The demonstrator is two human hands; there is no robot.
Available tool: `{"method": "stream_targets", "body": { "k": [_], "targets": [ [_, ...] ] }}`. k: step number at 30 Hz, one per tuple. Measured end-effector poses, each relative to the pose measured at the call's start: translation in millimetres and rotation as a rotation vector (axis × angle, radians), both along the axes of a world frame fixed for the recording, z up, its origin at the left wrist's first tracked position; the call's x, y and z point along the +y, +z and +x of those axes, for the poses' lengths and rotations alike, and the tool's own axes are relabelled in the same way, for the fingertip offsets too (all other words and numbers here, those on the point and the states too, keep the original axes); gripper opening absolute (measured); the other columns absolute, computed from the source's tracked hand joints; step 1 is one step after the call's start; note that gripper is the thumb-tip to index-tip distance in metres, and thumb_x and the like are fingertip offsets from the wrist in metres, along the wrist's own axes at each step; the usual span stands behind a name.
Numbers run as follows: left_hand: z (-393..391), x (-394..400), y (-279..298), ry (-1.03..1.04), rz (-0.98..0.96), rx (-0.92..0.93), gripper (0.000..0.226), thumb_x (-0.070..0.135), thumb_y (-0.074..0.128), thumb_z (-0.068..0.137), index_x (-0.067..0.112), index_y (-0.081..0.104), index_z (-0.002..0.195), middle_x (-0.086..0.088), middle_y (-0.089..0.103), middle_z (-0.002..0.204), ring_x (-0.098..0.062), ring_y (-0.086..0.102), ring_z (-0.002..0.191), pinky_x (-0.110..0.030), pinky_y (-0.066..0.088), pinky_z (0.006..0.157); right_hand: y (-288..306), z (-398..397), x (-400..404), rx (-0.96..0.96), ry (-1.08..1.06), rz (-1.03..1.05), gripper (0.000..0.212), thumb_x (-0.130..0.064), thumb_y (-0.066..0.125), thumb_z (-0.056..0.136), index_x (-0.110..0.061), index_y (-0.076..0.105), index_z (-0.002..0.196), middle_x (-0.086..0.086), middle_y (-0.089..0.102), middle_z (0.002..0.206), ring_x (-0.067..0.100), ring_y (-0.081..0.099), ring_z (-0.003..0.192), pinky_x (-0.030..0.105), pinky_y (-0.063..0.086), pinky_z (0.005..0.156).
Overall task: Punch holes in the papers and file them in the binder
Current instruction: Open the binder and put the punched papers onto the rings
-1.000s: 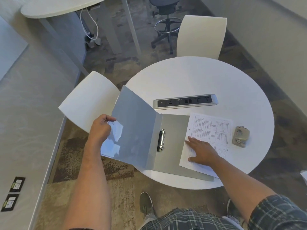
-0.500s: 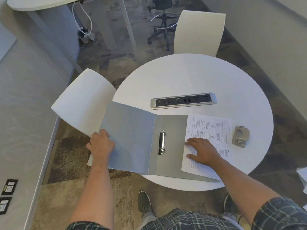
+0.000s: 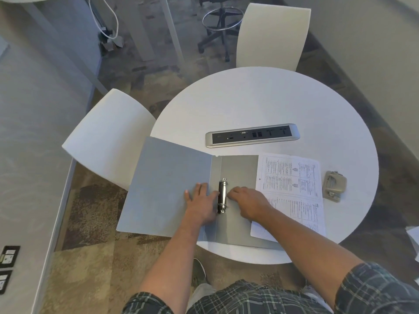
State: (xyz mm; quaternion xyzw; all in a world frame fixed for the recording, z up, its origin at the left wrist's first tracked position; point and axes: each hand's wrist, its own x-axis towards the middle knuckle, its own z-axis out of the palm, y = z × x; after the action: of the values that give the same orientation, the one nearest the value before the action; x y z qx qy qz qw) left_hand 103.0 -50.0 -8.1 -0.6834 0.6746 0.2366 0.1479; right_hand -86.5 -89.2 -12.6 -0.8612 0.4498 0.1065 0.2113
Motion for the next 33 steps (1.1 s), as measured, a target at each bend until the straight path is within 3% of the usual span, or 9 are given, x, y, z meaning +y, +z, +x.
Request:
{"method": "stream_targets", "body": {
  "k": [6,10,14,19,25,33],
  "targets": [
    [-4,-1,-5,0.136,0.012,0.195,0.052,0.032,0.064,0.092,0.034,0.045,0.14,-0.008,0.003,0.169,-0.032,-0.011,0.157,-0.073,0.002,0.117,1,6,-3,0.04,-0.015,0.039,0.049,-0.03,0.061,0.097,-0.027,0.05,0.145,0.0,0.056,0.143,0.027,0.06,0.121,0.041,0.05,0.098],
    [-7,-2,-7,0.192,0.002,0.272,0.039,0.03,0.067,0.091,0.035,0.056,0.128,-0.007,0.005,0.169,-0.033,-0.012,0.156,-0.075,-0.003,0.114,0,12,2,0.045,-0.012,0.043,0.039,-0.042,0.055,0.097,-0.032,0.055,0.135,0.003,0.061,0.134,0.028,0.062,0.118,0.043,0.046,0.097],
    [-11,-3,-8,0.22,0.022,0.31,0.026,0.029,0.071,0.088,0.033,0.067,0.114,-0.001,0.004,0.17,-0.031,-0.016,0.156,-0.074,-0.008,0.115,0,18,9,-0.008,-0.098,0.097,0.032,-0.033,0.054,0.096,-0.036,0.062,0.128,-0.001,0.063,0.127,0.025,0.063,0.115,0.042,0.045,0.099],
    [-8,-2,-12,0.233,0.033,0.345,0.019,0.028,0.074,0.082,0.027,0.071,0.101,0.004,0.004,0.171,-0.029,-0.014,0.156,-0.074,-0.008,0.113,-4,19,14,-0.033,-0.162,0.244,0.044,-0.019,0.052,0.096,-0.032,0.053,0.138,0.004,0.043,0.158,0.026,0.04,0.146,0.061,0.023,0.119],
    [1,-2,-11,0.296,0.063,0.495,0.027,0.017,0.081,0.072,0.038,0.066,0.077,0.014,0.009,0.17,-0.023,-0.01,0.158,-0.071,-0.01,0.113,3,17,13,-0.063,-0.177,0.302,0.054,-0.008,0.048,0.095,-0.025,0.043,0.146,0.011,0.028,0.166,0.028,0.028,0.153,0.061,0.011,0.122],
    [1,-1,-10,0.378,0.022,0.549,0.022,0.011,0.083,0.068,0.025,0.066,0.069,0.015,0.016,0.169,-0.021,-0.004,0.158,-0.068,-0.014,0.114,-1,7,8,-0.178,-0.234,0.373,0.061,0.007,0.046,0.087,-0.026,0.053,0.137,0.014,0.046,0.156,0.031,0.043,0.142,0.054,0.012,0.124]
  ]
}}
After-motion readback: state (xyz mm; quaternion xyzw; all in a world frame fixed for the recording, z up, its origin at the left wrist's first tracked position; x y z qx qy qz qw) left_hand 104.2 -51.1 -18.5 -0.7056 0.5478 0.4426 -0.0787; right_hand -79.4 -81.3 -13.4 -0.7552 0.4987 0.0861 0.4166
